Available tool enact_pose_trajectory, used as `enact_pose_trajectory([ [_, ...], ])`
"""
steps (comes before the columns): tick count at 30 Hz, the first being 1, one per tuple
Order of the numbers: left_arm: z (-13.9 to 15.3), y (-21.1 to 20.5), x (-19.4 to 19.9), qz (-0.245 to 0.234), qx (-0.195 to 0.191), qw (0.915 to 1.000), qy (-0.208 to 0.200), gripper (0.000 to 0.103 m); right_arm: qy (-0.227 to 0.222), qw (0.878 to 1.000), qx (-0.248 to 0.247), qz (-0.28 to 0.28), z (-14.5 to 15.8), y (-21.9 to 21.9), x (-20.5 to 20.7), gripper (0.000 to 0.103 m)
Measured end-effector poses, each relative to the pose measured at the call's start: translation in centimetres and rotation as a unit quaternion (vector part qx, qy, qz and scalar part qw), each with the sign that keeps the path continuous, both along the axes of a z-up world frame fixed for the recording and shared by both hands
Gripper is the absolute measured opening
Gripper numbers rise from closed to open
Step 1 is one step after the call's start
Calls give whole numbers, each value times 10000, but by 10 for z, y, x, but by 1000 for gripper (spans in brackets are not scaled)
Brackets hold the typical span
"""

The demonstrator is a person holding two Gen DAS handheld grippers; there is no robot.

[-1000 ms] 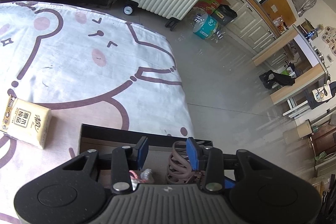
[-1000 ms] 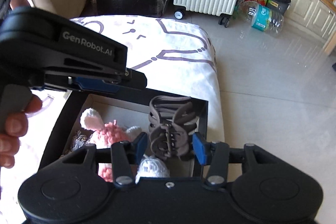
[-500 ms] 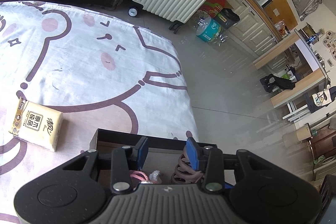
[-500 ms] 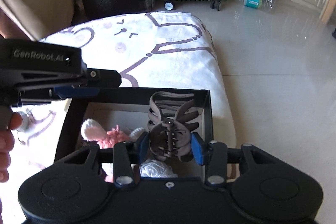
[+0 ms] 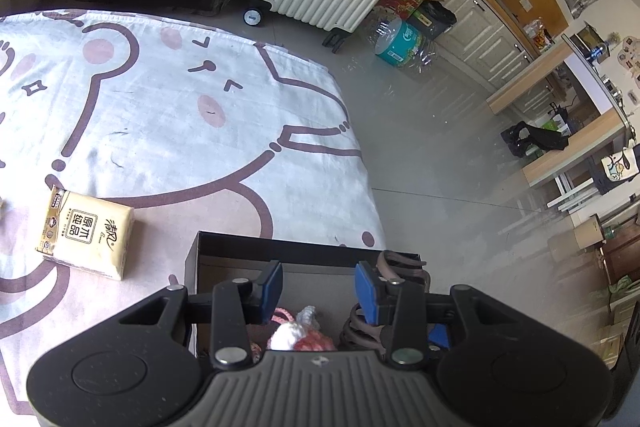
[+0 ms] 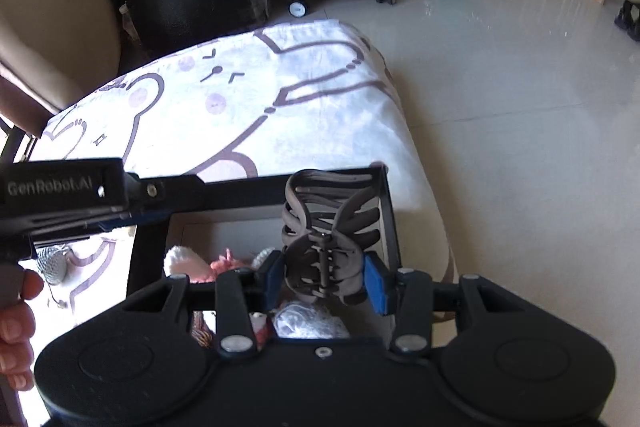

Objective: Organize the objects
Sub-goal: 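Open the left tool releasing the claw clip while the right tool opens releasing the white ball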

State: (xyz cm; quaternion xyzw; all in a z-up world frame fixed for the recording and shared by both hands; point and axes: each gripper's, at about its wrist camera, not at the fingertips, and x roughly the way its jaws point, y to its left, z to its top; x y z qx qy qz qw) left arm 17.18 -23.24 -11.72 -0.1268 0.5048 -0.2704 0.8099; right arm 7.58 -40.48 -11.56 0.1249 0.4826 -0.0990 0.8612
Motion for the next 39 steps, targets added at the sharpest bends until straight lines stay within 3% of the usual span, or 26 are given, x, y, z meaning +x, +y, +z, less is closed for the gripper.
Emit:
enact_pose_trajectory([
  [4, 3, -2, -5, -96, 56, 9999, -22, 42, 125, 9995, -255, 124, -4, 6, 1, 45],
  [7, 7, -2, -8, -153, 107, 9998, -72, 46, 77, 9993, -357, 57, -2, 6, 0, 56],
  [16, 17, 1, -20, -278, 407, 9987, -155, 47, 10, 9987, -507, 98, 11, 10, -8, 56],
  [25, 32, 16, -30, -325, 770, 9959, -348, 48, -85, 9979, -607, -212, 32, 11, -24, 56],
  [30, 42, 24, -39, -313, 878, 9946, -462, 58, -173, 9973, -616, -367, 43, 11, -36, 58],
  [39, 55, 41, -55, -153, 1095, 9918, -640, 91, -281, 9961, -632, -550, 54, 17, -59, 66],
])
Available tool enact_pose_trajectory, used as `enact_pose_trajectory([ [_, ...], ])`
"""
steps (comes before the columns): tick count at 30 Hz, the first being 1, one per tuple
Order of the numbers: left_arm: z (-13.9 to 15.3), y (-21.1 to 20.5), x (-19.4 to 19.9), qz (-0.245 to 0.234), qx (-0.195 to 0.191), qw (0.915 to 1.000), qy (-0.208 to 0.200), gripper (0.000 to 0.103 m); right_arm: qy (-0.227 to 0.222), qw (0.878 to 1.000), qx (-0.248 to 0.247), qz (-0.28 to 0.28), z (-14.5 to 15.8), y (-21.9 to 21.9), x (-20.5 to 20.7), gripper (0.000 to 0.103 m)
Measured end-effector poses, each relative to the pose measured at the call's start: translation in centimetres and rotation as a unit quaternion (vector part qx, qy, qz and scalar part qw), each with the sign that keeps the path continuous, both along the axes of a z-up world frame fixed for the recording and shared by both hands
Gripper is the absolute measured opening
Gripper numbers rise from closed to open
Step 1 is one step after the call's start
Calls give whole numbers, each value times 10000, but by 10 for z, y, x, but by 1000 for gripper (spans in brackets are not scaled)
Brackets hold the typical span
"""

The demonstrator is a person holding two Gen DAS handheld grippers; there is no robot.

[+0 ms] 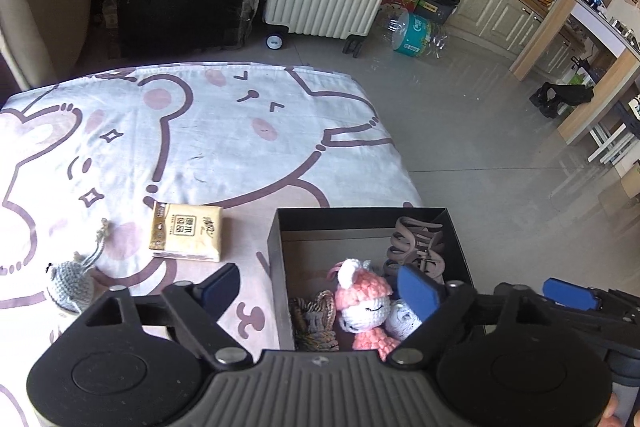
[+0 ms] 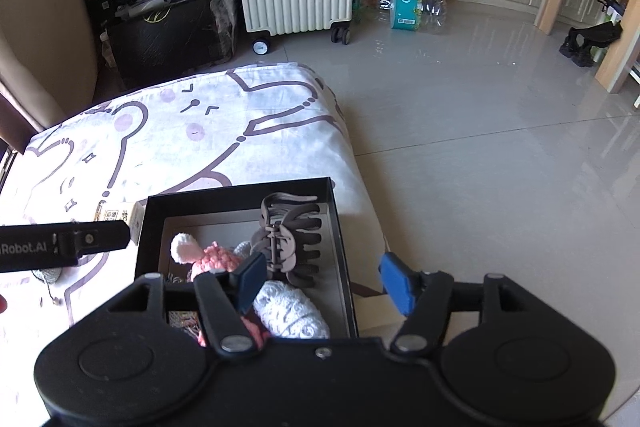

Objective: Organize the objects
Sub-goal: 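Open the left tool releasing the claw clip while the right tool opens releasing the white ball, then move the left tool to the grey crocheted mouse while the right tool moves to the yellow tissue pack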

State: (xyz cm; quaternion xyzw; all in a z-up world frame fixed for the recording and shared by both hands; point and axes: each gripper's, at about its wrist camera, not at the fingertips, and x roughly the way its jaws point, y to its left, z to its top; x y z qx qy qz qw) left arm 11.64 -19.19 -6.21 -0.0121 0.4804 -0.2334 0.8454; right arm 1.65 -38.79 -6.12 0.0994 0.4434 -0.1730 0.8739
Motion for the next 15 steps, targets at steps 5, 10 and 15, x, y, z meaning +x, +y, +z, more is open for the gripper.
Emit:
enact_pose_trajectory([
  [5, 3, 7, -9, 66, 170, 9998, -59, 100, -37, 9999, -139, -44, 5, 7, -9, 77],
  [10, 7, 15, -15, 131, 347, 9992, -148, 103, -47, 9997, -240, -98, 9, 11, -15, 85],
  [15, 9, 23, -16, 161, 499, 9984, -196, 103, -47, 9993, -313, -190, 10, 13, -18, 98],
])
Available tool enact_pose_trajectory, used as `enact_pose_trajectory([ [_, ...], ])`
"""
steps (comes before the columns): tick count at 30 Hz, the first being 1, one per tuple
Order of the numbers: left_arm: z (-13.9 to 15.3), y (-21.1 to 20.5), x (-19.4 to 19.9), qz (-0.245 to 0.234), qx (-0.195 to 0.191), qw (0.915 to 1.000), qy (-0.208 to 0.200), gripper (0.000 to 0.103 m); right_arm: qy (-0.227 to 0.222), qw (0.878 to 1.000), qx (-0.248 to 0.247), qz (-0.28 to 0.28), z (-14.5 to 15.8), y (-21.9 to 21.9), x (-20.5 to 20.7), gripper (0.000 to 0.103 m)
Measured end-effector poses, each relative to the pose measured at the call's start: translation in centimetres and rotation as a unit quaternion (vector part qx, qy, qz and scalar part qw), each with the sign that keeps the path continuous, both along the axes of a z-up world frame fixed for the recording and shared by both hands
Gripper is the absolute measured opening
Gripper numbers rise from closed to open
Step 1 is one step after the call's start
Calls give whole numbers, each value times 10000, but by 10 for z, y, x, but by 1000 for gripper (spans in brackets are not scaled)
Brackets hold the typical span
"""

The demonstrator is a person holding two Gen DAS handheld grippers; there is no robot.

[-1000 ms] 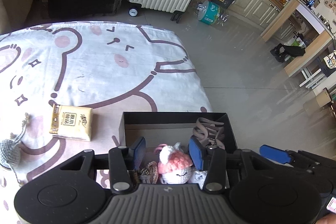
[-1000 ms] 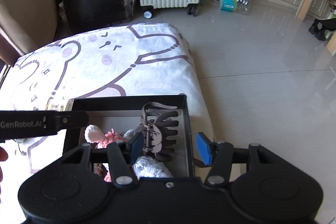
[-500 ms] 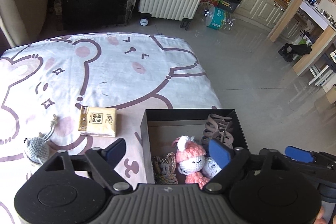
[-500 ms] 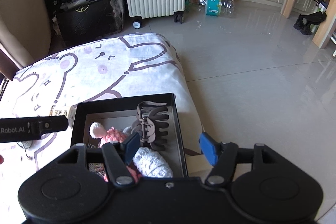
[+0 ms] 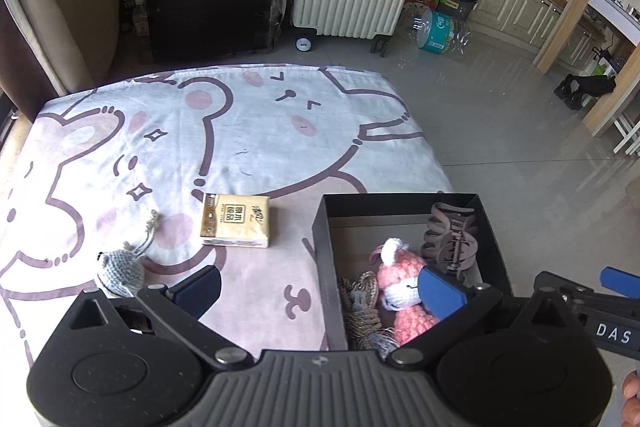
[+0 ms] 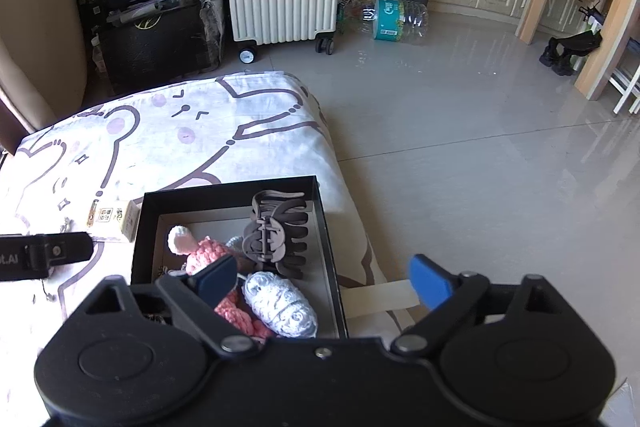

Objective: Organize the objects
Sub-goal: 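Move the left tool to the grey crocheted mouse while the right tool moves to the yellow tissue pack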

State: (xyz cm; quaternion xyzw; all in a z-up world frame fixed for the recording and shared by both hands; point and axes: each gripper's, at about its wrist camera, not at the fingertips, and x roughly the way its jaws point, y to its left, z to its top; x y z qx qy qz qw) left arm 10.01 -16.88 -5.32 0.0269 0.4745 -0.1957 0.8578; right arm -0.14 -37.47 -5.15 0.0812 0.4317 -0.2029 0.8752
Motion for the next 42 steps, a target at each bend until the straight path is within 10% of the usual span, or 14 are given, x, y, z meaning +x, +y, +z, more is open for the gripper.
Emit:
enact_pose_trajectory([
  [42, -13, 98, 35, 649, 341, 9971, -220, 103, -150, 9997, 150, 78, -19, 47, 46, 103],
])
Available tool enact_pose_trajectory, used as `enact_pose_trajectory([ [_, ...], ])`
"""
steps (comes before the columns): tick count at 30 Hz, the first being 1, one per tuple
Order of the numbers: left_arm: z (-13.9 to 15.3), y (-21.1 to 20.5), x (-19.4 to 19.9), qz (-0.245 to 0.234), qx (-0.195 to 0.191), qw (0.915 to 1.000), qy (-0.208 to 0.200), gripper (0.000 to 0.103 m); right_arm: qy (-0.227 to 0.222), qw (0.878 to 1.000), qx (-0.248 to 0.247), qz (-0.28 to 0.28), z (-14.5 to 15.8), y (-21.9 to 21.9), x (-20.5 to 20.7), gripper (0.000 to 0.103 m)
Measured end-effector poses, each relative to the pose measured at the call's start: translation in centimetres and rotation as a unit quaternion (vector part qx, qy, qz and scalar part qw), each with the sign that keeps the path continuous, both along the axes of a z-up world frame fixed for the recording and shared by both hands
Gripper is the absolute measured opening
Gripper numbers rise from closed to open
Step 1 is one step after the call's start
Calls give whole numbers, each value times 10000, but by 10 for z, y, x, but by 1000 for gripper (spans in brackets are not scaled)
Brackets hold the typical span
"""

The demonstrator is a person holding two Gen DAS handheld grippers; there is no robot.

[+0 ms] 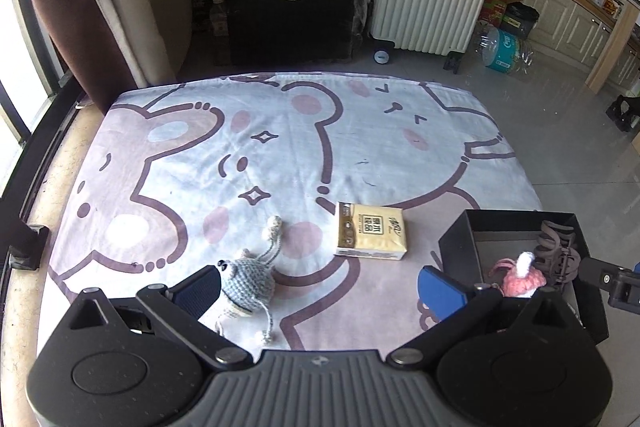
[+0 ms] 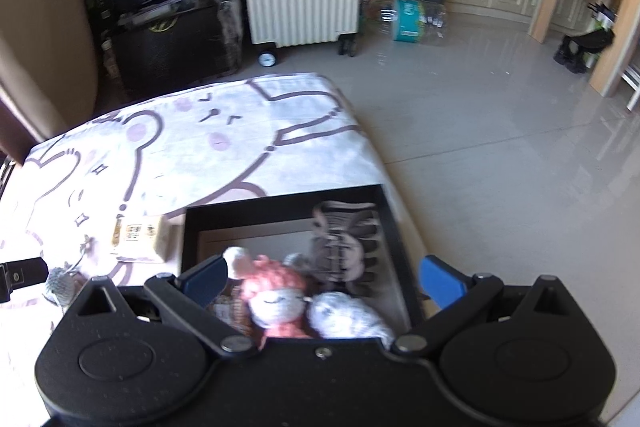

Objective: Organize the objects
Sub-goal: 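Move the left tool to the grey crocheted mouse while the right tool moves to the yellow tissue pack, then close the left tool on the grey mouse while the right tool closes on the tissue pack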

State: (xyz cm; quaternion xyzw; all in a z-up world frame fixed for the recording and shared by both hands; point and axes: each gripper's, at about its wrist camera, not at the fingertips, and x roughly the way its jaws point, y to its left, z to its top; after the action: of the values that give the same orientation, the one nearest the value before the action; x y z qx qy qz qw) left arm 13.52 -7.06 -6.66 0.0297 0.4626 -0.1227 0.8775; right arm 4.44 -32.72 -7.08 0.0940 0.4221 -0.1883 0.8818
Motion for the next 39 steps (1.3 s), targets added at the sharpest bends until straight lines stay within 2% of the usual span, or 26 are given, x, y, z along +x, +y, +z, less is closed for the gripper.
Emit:
enact_pose_trajectory([
  [16, -8, 56, 20, 587, -71, 9982, 49, 103, 7, 9981, 8, 610, -6, 59, 40, 103],
  [22, -12, 60, 24, 567, -100, 9983, 56, 103, -33, 9971, 31, 763, -6, 72, 50, 103],
  [26, -14, 59, 27, 512, -171, 9985, 75, 99, -58, 9970, 78, 763, -6, 77, 55, 103],
  [32, -27, 57, 39, 611, -436, 9965, 379, 88, -152, 9958, 425, 792, -1, 86, 71, 103],
  [37, -42, 53, 49, 646, -438, 9953, 566, 86, -46, 9937, 589, 950, -8, 103, 92, 102],
  [39, -47, 50, 53, 551, -383, 9961, 570, 86, 9, 9926, 679, 1005, -14, 108, 101, 98],
])
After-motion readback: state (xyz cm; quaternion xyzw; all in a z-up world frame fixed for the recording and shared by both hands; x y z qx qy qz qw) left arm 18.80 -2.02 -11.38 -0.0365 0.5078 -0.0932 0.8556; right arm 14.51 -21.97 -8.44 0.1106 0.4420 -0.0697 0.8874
